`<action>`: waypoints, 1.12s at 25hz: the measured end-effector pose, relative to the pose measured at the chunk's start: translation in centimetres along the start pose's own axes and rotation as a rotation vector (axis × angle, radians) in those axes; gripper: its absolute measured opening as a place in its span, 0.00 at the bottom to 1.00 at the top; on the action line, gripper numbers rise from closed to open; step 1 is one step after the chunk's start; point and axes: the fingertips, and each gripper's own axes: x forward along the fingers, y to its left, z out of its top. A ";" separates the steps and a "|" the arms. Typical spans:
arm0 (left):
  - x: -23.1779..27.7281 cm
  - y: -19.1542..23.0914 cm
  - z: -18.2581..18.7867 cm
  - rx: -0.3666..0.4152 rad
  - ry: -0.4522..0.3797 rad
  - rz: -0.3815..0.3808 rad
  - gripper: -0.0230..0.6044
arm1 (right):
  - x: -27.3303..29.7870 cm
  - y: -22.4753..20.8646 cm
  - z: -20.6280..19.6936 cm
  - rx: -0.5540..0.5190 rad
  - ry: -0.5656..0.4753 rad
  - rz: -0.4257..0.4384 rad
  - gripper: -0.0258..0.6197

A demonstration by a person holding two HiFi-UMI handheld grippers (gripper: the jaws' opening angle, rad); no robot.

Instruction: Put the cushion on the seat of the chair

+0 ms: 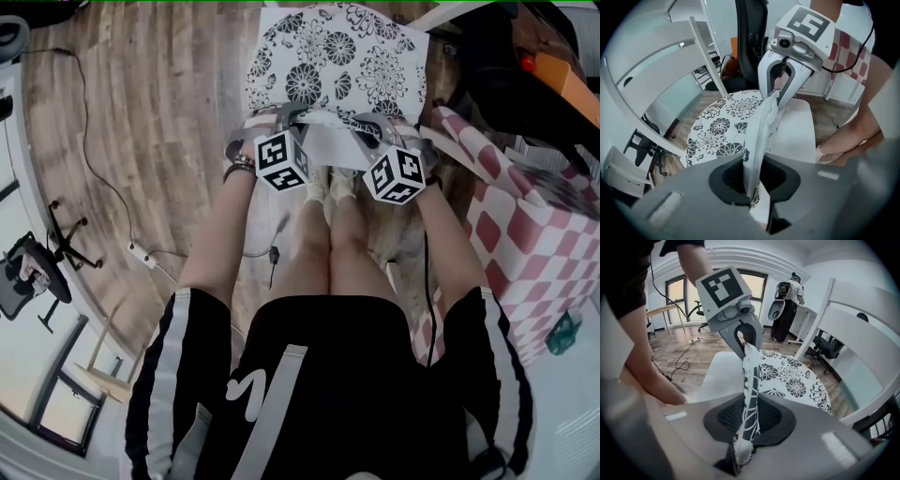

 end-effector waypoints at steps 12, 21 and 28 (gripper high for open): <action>1.4 -2.6 -1.4 0.023 0.013 -0.017 0.10 | 1.8 2.6 -1.9 0.005 0.028 0.042 0.10; 2.2 -6.7 -3.0 0.047 0.072 -0.163 0.28 | 2.7 5.3 -2.1 -0.026 0.064 0.122 0.23; 2.3 -8.6 -3.6 0.045 0.087 -0.194 0.40 | 3.2 8.0 -2.7 -0.038 0.096 0.199 0.36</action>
